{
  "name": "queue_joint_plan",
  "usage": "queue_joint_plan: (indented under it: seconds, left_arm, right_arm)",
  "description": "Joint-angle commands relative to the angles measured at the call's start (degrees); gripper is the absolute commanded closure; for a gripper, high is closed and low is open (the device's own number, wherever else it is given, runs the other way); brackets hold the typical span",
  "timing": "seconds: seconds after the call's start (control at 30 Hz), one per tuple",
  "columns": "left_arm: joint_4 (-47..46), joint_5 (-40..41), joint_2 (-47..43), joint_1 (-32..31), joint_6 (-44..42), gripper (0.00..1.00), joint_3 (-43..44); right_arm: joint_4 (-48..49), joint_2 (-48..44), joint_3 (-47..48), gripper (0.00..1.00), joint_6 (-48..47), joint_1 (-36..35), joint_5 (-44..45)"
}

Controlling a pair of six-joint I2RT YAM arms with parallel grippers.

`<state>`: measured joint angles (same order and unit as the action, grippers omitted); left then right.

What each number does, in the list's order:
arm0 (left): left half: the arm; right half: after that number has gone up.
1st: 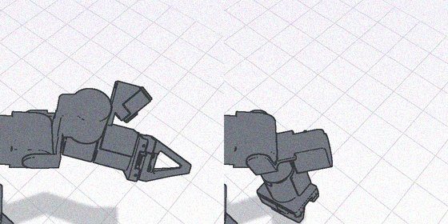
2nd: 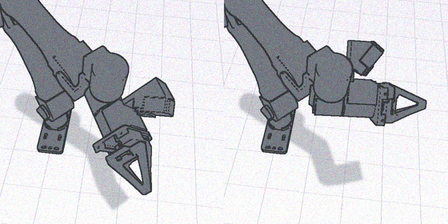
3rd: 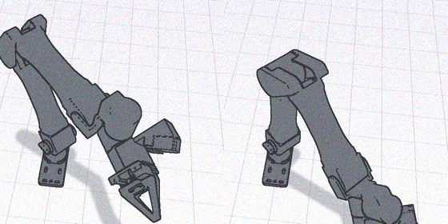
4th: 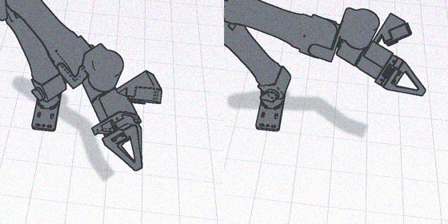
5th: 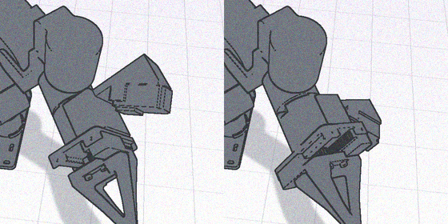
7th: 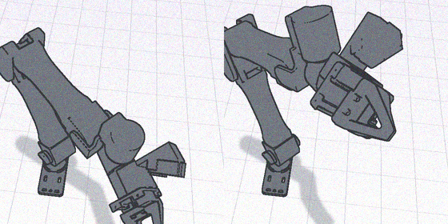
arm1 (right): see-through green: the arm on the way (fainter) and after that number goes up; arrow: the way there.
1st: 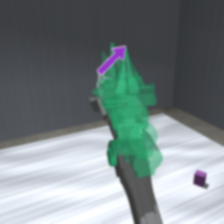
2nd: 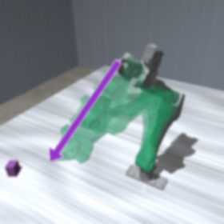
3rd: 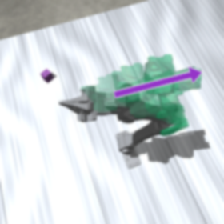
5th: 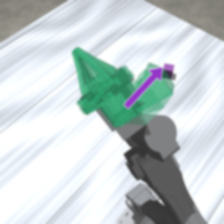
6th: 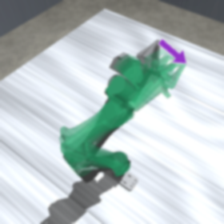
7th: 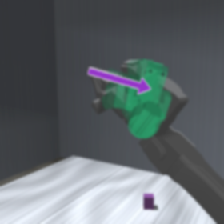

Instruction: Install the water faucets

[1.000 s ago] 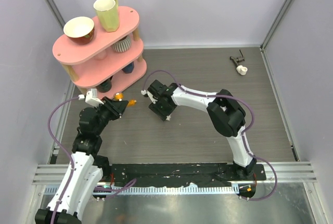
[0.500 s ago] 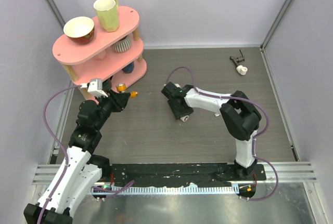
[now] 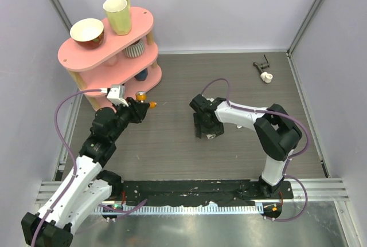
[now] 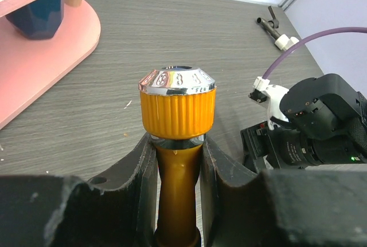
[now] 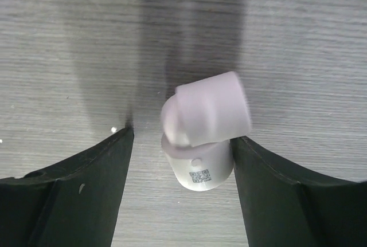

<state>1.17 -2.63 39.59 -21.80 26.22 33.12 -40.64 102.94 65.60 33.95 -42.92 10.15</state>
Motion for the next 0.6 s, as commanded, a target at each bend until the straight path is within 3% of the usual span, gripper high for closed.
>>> queue_joint_plan:
  seconds: [0.0, 0.4, 0.57]
  left_arm:
    - [-2.0, 1.8, -0.7, -0.9, -2.4, 1.00, 2.1]
    - [-1.3, 2.3, -2.0, -1.6, -2.5, 1.00, 2.0]
    - [-1.4, 2.2, -2.3, -1.8, -2.3, 1.00, 1.9]
  right_arm:
    - [-0.1, 0.2, -0.6, 0.25, 3.0, -2.7, -5.7]
    - [0.0, 3.6, 9.7, 0.29, -0.3, -7.1, -13.4]
    - [-3.5, -3.4, 8.8, 0.28, -1.6, -7.0, -6.4]
